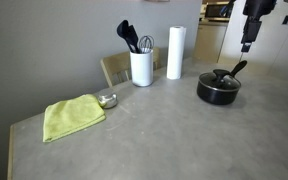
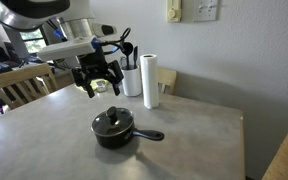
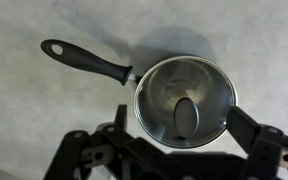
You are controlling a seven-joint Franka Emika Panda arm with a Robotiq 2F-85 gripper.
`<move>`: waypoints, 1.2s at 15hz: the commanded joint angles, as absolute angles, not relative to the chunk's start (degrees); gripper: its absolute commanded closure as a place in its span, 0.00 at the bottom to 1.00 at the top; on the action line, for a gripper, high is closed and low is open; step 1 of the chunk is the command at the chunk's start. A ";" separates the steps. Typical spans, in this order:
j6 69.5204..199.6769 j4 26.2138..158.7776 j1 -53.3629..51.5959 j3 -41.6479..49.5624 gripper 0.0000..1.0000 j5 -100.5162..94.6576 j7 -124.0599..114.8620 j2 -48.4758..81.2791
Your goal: Remove the glass lid from the pot
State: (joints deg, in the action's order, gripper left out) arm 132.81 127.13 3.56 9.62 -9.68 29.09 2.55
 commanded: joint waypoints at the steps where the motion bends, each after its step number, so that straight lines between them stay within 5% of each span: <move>1: 134.44 124.63 5.05 7.68 0.00 -7.08 34.60 7.13; 18: 132.45 113.59 11.06 0.54 0.00 5.45 43.24 22.74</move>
State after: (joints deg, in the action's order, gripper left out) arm 133.90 115.08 9.93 1.96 5.42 41.14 21.33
